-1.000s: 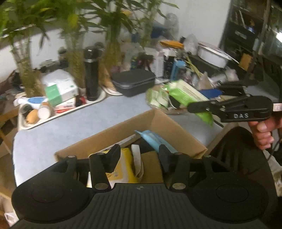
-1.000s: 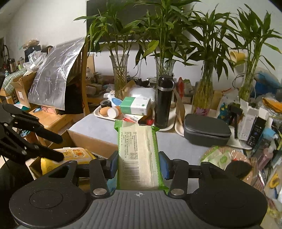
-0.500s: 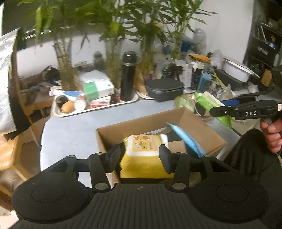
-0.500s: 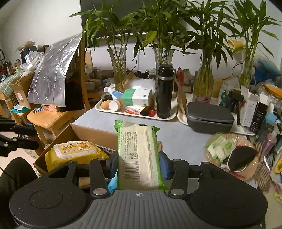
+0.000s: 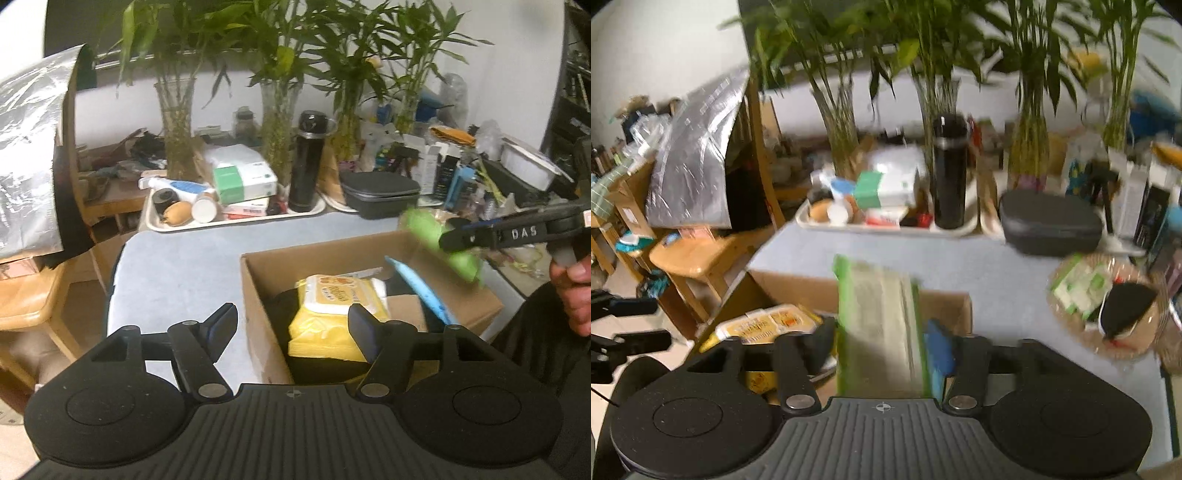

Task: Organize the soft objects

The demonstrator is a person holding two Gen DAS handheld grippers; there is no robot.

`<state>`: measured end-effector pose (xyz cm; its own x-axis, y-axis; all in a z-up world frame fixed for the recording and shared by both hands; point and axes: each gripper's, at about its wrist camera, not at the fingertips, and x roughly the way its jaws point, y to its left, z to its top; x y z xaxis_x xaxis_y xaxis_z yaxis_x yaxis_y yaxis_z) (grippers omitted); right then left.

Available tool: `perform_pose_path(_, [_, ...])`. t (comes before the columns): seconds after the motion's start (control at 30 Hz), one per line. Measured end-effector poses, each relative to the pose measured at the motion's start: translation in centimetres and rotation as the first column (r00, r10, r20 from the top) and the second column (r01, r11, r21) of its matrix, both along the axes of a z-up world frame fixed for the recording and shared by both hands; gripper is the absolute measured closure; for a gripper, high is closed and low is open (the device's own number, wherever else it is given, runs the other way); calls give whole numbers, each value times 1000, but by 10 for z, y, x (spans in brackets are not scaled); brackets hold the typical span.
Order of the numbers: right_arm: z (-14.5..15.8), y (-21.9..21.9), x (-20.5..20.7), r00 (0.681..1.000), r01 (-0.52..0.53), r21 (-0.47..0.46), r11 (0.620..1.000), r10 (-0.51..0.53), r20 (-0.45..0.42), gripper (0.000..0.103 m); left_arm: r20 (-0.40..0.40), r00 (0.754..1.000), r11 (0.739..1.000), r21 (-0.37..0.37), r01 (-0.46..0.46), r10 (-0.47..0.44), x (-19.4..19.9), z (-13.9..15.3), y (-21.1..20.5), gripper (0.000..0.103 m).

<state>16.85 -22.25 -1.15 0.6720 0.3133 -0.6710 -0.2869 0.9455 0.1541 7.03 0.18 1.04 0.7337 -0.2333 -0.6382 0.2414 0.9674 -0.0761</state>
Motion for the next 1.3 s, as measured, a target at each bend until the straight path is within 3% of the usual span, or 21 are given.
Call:
perform_pose_path(0.07, [-1, 5, -2, 1000, -1, -22, 1000, 1, 18, 12, -3, 1000, 1000, -3, -25, 25, 0, 1, 2, 37])
perform_pose_path(0.23, [2, 7, -13, 999, 18, -63, 998, -15, 47, 0, -4, 997, 996, 9, -83, 83, 0, 3, 7, 29])
perform_pose_path(0.37, [5, 4, -26, 997, 26, -82, 996, -20, 74, 0, 21, 992, 992, 29, -124, 123, -4, 7, 3, 20])
perform_pose_path(0.53, [15, 2, -43, 993, 34, -92, 995, -23, 114, 0, 63, 988, 989, 41, -144, 141, -8, 15, -4, 18])
perform_pose_path(0.63, [21, 5, -54, 989, 31, -116, 993, -13, 150, 0, 82, 986, 988, 48, -149, 145, -10, 20, -8, 0])
perform_pose_path(0.8, [25, 10, -73, 983, 25, -159, 987, 5, 185, 0, 98, 986, 988, 56, -141, 135, -15, 26, -15, 0])
perform_pose_path(1.0, [24, 8, -88, 982, 33, -145, 989, -5, 189, 0, 138, 981, 984, 101, -150, 136, -26, 27, -21, 0])
perform_pose_path(1.3, [15, 12, -99, 993, 66, -155, 986, -50, 108, 0, 164, 979, 975, 169, -146, 118, -40, 31, -31, 0])
